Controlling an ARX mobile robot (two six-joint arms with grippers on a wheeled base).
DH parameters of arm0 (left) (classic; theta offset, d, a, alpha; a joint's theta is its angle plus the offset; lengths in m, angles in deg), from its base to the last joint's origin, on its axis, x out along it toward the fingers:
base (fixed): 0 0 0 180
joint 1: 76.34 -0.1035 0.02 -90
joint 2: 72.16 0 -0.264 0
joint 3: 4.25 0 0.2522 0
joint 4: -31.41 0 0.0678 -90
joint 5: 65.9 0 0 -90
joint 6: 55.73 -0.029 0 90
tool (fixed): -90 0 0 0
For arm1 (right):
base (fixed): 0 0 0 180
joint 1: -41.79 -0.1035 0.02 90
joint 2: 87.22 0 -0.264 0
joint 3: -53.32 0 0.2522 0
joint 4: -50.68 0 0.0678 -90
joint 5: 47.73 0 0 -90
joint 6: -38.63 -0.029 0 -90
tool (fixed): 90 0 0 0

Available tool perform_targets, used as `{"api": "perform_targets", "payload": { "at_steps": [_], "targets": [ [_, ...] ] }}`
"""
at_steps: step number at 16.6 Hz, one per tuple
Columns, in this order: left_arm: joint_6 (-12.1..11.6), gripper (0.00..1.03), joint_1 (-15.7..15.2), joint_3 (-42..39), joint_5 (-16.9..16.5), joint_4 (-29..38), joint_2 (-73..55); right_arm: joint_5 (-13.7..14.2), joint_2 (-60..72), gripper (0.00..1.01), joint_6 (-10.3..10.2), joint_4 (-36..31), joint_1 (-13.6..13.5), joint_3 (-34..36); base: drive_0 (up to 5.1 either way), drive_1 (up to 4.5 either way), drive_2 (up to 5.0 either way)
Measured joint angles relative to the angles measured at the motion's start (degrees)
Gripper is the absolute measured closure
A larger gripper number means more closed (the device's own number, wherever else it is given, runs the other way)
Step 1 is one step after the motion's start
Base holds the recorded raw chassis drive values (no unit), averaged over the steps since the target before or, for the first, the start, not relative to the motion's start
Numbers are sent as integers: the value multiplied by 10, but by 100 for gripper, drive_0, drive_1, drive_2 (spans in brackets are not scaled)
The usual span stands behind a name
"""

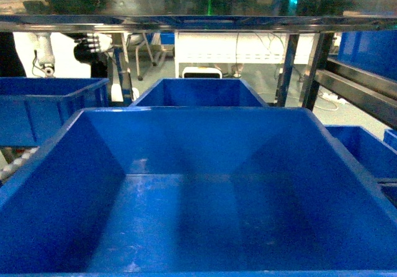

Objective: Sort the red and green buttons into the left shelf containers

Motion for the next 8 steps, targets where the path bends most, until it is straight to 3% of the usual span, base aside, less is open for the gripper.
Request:
{"api": "perform_targets", "payload": {
  "at_steps": [6,8],
  "targets": [
    [0,76,1,0,0,0,0,-3,3,75,0,1,-1,0,0,0,0],
    [0,76,0,0,2,-1,0,5,30,75,1,1,-40,0,0,0,0]
  ]
}}
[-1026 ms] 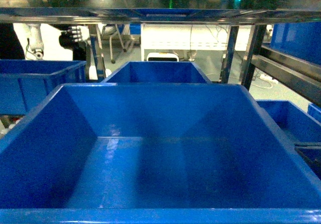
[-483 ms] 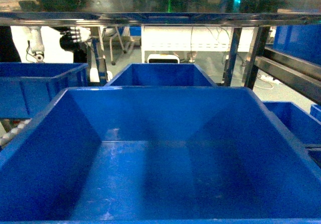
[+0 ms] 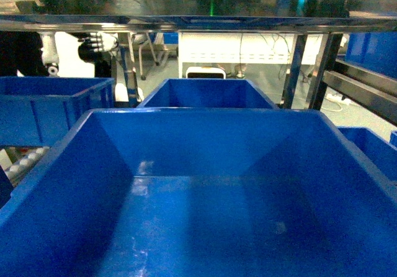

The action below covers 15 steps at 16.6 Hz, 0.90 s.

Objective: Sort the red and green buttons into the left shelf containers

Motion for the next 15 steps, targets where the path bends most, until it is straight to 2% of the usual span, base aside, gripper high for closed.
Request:
{"api": "perform_targets", "payload": {
  "at_steps": [1,4,7,10,12,15],
  "targets": [
    [0,76,0,0,0,0,0,11,8,75,0,-5,-19,0,0,0,0],
    [0,76,0,0,0,0,0,7,180,75,2,-150,-20,13,0,0,0],
    [0,76,0,0,0,0,0,14,336,75,3,-266,-25,-26,0,0,0],
    [0,76,0,0,0,0,0,31,415,75,3,-291,-56,-53,0,0,0],
    [0,76,0,0,0,0,0,32,500,75,1,-348,-66,-78,0,0,0],
    [0,76,0,0,0,0,0,57,582,75,2,-379,-96,-128,0,0,0]
  ]
}}
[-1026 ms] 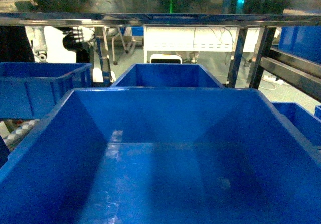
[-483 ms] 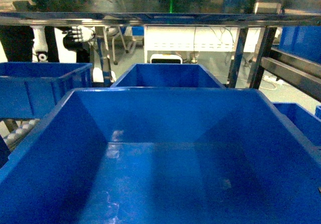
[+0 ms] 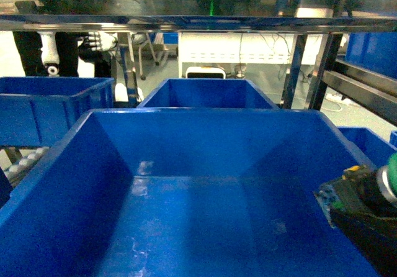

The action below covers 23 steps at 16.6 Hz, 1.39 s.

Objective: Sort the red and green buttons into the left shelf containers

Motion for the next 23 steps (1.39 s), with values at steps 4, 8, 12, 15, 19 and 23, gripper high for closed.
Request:
{"api": "perform_targets", "payload": {
  "at_steps": [4,8,12,15,19,23],
  "targets": [
    [0,76,0,0,0,0,0,31,108,75,-6,-5,-31,-64,0,0,0],
    [0,76,0,0,0,0,0,79,181,75,-15,2,-75,-108,0,0,0],
    [0,76,0,0,0,0,0,124,196,75,-16,47,-85,-134,0,0,0],
    [0,76,0,0,0,0,0,142,184,75,-16,79,-80,-155,0,0,0],
    [0,76,0,0,0,0,0,151,181,75,-19,75,-69,-155,0,0,0],
    [0,76,0,0,0,0,0,174,150,75,-24,40,-71,-145,0,0,0]
  ]
}}
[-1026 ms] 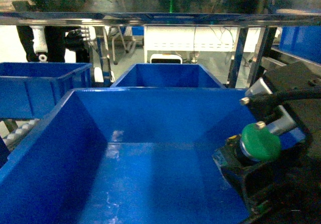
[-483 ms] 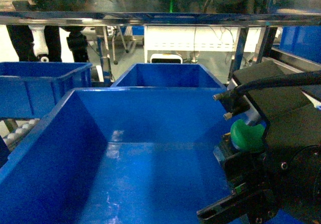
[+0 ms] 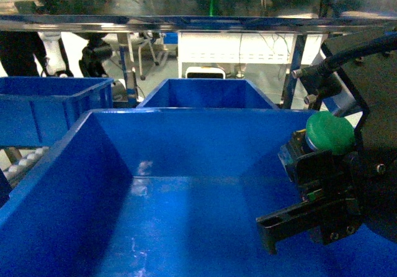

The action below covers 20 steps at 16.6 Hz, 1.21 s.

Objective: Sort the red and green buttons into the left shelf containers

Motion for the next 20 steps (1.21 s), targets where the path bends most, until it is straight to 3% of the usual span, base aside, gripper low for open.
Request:
{"api": "perform_targets", "payload": {
  "at_steps": [7,8,10,16,20],
  "targets": [
    [0,76,0,0,0,0,0,-6,4,75,3,-4,3,2,0,0,0],
    [0,76,0,0,0,0,0,-27,18,75,11,-24,16,-4,0,0,0],
    [0,76,0,0,0,0,0,-38,56,75,17,-29,36,-27,0,0,0],
    [0,76,0,0,0,0,0,-37,155,75,29,-76,37,-53,0,0,0],
    [0,76,0,0,0,0,0,-43,256,75,40,-89,40,-116,0,0,0]
  ]
}}
